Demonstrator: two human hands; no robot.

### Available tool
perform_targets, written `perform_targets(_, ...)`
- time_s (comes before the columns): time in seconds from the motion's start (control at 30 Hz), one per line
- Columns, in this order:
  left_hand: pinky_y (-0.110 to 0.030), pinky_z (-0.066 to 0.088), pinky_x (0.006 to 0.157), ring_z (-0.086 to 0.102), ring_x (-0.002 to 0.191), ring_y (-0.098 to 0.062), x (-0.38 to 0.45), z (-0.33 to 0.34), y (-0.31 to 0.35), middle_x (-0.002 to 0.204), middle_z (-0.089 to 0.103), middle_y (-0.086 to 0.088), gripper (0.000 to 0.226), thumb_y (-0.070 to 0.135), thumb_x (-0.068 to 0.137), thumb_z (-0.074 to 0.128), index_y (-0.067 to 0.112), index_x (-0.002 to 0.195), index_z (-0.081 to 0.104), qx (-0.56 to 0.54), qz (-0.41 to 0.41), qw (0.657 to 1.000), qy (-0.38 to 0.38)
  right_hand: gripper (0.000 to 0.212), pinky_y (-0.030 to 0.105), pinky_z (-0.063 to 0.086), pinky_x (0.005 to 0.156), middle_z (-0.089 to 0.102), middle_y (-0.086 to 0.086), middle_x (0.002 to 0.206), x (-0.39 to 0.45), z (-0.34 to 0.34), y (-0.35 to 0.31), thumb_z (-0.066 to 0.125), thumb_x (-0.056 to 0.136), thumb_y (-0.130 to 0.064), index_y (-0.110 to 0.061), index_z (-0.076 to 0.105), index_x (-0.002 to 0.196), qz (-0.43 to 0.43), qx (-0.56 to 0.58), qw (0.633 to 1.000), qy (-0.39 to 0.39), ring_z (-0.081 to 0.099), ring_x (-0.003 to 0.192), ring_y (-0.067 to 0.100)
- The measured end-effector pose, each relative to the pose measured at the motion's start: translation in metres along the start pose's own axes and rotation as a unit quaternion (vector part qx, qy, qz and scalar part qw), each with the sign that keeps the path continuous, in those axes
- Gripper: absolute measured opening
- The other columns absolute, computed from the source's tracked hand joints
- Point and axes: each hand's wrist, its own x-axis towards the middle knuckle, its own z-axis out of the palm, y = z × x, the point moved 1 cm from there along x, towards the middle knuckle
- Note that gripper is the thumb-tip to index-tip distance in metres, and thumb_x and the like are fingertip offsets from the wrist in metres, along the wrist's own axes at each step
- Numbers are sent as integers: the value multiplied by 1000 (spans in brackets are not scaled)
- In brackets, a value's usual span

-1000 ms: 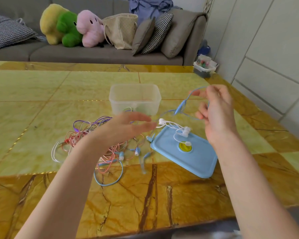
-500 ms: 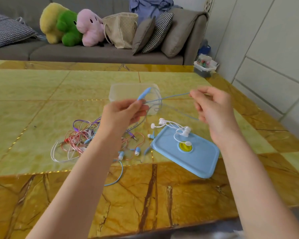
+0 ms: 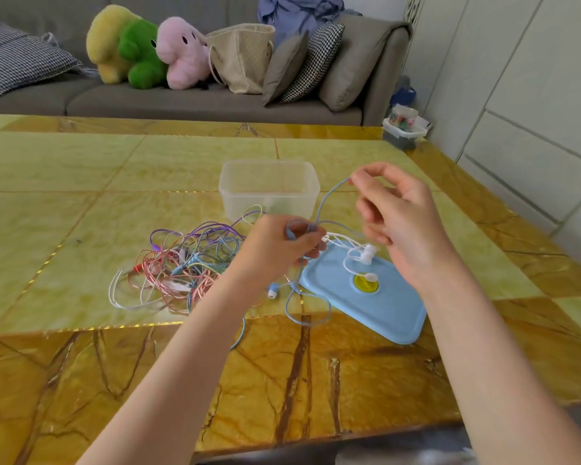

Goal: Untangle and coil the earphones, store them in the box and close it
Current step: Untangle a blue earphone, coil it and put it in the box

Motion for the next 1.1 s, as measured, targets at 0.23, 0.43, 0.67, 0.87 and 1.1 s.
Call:
perform_targets(0.23,-19,56,75,68,74,-12,0,-13,4,82,70,-7,22,17,94,51,4,85,66,-223,-43,973,39,17,17,31,46,44,-9,41,16,-29,9,58,89,-15,-20,56,72,-77,-183,970,138,35,41,4)
perform_targets(0.43,-19,51,65,58,62,-8,3,-32,-5,58,66,7,29,27,93,56,15,68,64,-196,-88,957,197,21,15,25,45,40,-7,39,15,-38,15,61,87,-20,-11,58,69,-130,-306,933,139,35,42,8)
perform_targets(0.67,-18,40,62,49,61,-7,0,-48,-3,59,56,8,31,34,86,63,20,60,57,-299,-149,928,166,44,15,29,45,45,-8,34,8,-40,10,60,89,-28,-13,59,48,-91,-376,921,40,40,37,5)
perform_targets(0.87,-21,36,69,51,64,-4,-1,-37,6,60,59,11,21,29,93,53,22,77,66,-235,-98,964,70,8,17,40,55,66,-10,70,2,-19,25,70,81,-30,-22,71,81,18,-462,874,-146,54,58,0)
perform_targets(1.1,-23,43,83,57,74,-13,-5,-16,15,46,47,5,28,26,94,50,9,97,72,-119,-8,993,-23,18,25,50,66,63,-4,81,-1,1,3,73,78,-14,-11,60,90,20,-174,976,-130,58,67,7)
